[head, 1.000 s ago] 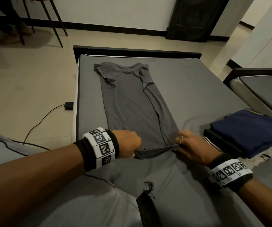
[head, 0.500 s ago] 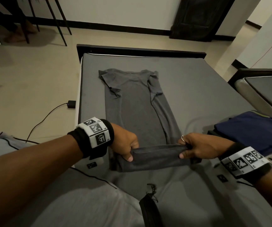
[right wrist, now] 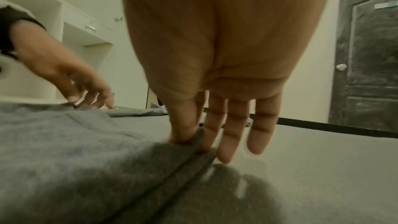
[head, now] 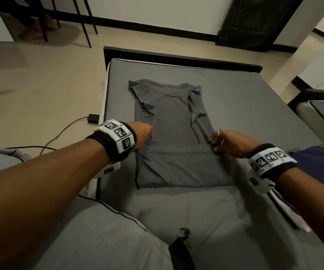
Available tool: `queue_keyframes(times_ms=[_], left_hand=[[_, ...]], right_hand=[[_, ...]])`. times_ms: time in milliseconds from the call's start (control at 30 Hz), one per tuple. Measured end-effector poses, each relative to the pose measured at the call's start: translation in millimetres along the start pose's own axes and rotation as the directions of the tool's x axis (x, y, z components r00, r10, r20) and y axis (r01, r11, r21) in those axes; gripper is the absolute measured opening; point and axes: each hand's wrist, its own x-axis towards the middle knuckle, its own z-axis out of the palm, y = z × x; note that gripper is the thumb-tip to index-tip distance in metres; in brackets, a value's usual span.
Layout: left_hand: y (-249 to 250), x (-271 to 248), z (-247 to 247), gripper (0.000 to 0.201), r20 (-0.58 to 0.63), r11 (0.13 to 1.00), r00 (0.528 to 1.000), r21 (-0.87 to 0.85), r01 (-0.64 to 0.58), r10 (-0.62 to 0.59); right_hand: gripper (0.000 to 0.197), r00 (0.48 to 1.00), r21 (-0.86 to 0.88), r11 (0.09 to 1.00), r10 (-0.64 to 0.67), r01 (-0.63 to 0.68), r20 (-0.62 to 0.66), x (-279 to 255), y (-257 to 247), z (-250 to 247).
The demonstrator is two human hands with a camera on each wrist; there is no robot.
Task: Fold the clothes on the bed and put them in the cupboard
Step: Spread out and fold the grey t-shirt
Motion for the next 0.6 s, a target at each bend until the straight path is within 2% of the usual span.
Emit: queue_keyframes(times_ms=[67, 167, 200, 267, 333, 400, 433, 500, 567, 600], left_hand=[[-3.0, 1.9, 2.4, 0.043, -0.105, 0.998, 0.994, 0.057, 0.028, -0.022], [7.4, -4.3, 2.1, 0.034, -0.195, 1.0, 0.981, 0.018, -0.005, 0.009], [15.4, -9.9, 1.5, 0.037, -0.17, 0.999, 0.985, -0.013, -0.045, 0.042], [35.0, -23.3, 3.6, 0.042, -0.023, 0.994, 0.994, -0.002, -0.106, 0.106], [49.9, -30.3, 14.8, 0.046, 0.174, 0.986, 0.978, 0.098, -0.133, 0.115], [60.0, -31.3, 28.7, 0.05, 0.342, 0.965, 0.937, 0.212, -0.152, 0.072], [62.4, -31.1, 34.6, 0.056, 0.37, 0.954, 0.928, 0.256, -0.153, 0.049], [63.9, -33.9, 39.4, 0.064, 0.322, 0.942, 0.945, 0.299, -0.151, 0.049], [63.3, -37.7, 41.0, 0.054, 0.243, 0.944, 0.966, 0.289, -0.158, 0.087], [61.8, -39.2, 42.9, 0.042, 0.198, 0.945, 0.973, 0.278, -0.171, 0.118]], right_hand=[[0.04, 0.995, -0.117, 0.992, 0.025, -0.037, -0.099, -0.8, -0.4, 7.2], [0.041, 0.962, -0.186, 0.98, -0.114, 0.069, -0.246, -21.3, -18.4, 15.2], [0.04, 0.951, -0.164, 0.976, -0.183, 0.145, -0.25, -31.8, -29.1, 17.6], [0.047, 0.95, -0.121, 0.961, -0.265, 0.247, -0.167, -52.2, -50.2, 25.2], [0.065, 0.967, -0.147, 0.956, -0.257, 0.254, -0.002, -66.5, -65.2, 39.2], [0.083, 0.971, -0.212, 0.949, -0.22, 0.235, 0.092, -71.6, -67.7, 53.3], [0.088, 0.975, -0.227, 0.949, -0.2, 0.218, 0.101, -72.0, -66.3, 57.2], [0.088, 0.982, -0.215, 0.959, -0.166, 0.182, 0.091, -72.7, -63.5, 60.2], [0.081, 0.987, -0.231, 0.959, -0.157, 0.163, 0.048, -75.5, -60.2, 65.1], [0.077, 0.987, -0.255, 0.954, -0.158, 0.16, 0.026, -77.4, -58.3, 69.2]])
